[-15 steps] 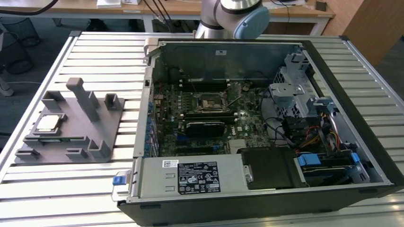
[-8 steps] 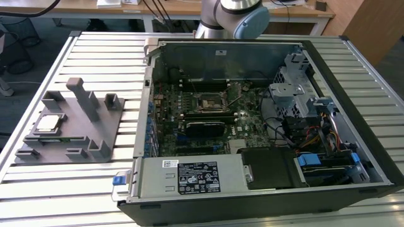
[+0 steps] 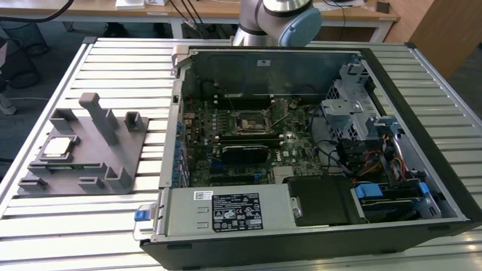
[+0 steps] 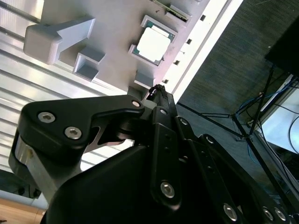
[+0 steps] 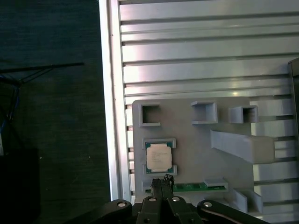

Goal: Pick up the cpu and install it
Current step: 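Pick up the cpu and move it towards the insertion slot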

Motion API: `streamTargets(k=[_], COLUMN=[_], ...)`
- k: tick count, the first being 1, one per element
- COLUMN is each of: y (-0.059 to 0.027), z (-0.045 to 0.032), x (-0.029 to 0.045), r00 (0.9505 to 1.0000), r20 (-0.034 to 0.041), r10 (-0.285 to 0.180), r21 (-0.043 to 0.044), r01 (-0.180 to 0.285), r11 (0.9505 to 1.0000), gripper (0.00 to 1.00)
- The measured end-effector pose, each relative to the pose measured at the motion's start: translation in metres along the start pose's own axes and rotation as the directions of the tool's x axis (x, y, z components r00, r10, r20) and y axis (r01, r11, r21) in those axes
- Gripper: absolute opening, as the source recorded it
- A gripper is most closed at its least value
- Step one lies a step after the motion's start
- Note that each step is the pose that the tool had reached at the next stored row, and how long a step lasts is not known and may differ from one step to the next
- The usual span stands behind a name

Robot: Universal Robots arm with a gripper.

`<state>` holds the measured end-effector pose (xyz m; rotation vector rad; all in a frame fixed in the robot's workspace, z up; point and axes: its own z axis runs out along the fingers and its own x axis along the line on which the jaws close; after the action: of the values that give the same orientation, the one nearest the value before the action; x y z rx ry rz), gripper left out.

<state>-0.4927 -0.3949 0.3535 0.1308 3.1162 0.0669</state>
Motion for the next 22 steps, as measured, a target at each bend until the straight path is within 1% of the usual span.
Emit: streamTargets(k=[10, 22], y=[-0.0002, -0.0004], z=[0.0036, 0.009], x=[0.0001, 0.0002], r00=[1.0, 1.0], r20=[-0.0005, -0.0048], r10=[0.0, 0.0], r21=[0.0, 0.0004], r01=[0.0, 0.0], r11=[1.0, 1.0], gripper=[0.11, 0.11])
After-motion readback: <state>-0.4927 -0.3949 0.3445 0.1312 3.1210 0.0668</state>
